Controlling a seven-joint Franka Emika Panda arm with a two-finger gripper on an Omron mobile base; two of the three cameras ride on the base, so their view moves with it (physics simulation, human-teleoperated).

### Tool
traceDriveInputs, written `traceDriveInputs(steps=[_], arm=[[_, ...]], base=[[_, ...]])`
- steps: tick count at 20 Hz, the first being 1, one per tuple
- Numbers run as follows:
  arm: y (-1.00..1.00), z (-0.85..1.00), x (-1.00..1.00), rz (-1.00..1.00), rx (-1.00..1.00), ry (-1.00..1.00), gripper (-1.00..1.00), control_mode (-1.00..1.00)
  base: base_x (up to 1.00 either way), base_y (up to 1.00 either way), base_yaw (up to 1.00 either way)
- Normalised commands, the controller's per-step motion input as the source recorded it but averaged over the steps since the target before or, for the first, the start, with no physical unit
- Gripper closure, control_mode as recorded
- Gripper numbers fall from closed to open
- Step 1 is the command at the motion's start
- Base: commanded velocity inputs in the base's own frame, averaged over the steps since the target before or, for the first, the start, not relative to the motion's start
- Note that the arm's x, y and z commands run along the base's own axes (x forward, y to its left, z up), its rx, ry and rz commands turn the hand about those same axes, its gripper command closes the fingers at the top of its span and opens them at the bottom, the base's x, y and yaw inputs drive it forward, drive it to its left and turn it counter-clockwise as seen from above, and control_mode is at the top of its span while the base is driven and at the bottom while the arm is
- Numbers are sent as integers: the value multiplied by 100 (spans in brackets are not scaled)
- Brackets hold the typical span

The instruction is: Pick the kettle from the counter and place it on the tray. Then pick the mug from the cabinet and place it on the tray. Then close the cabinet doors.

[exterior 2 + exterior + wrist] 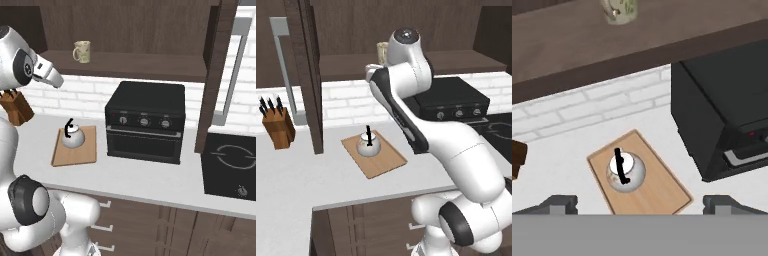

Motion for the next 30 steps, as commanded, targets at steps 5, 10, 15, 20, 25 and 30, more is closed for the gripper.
traceDriveInputs(steps=[5,10,15,20,25,30], arm=[[-29,30,14,0,-12,-34,-100,-100],[-8,44,23,0,-5,-17,-100,-100],[-1,5,29,0,0,11,-100,-100],[0,1,32,-1,0,1,-100,-100],[0,0,39,-4,0,0,-100,-100],[0,19,41,-8,0,2,-100,-100]], base=[[0,0,0],[0,0,0],[0,0,0],[0,0,0],[0,0,0],[0,0,0]])
